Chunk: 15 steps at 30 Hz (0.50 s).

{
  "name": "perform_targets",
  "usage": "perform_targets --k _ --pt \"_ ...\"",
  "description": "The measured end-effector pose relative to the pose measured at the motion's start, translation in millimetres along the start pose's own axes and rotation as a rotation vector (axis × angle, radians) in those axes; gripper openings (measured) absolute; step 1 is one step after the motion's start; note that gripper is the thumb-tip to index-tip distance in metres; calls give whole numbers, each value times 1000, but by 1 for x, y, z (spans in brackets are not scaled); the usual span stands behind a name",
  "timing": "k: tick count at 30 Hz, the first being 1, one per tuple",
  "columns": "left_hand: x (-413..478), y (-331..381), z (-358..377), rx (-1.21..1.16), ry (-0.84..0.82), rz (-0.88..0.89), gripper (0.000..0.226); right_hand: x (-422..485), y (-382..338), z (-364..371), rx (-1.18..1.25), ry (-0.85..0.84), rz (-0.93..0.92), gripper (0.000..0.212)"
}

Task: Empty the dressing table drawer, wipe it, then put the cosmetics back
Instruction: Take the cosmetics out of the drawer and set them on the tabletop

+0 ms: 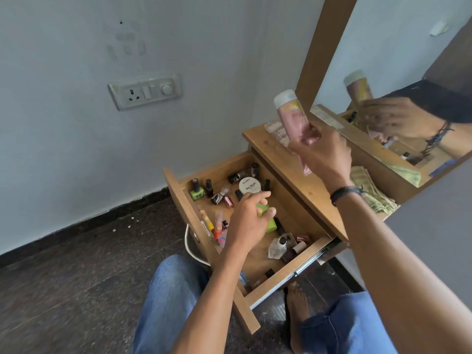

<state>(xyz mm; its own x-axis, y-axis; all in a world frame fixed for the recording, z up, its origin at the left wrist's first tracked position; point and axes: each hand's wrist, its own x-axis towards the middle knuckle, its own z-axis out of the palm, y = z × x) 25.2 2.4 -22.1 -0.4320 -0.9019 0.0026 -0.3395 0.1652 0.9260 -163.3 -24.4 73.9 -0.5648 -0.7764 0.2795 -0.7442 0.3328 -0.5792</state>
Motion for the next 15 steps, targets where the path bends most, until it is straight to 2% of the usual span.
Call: perform_targets --k 6,11,15 --pt "3 -6 -6 48 44 -69 33 49 17 19 -230 -77 -28 52" --pt "6 -11 -10 42 81 -110 33 67 28 29 -264 -77 -37 44" --pt "7 -13 -10 34 70 -132 33 78 38 31 -302 -45 -69 50"
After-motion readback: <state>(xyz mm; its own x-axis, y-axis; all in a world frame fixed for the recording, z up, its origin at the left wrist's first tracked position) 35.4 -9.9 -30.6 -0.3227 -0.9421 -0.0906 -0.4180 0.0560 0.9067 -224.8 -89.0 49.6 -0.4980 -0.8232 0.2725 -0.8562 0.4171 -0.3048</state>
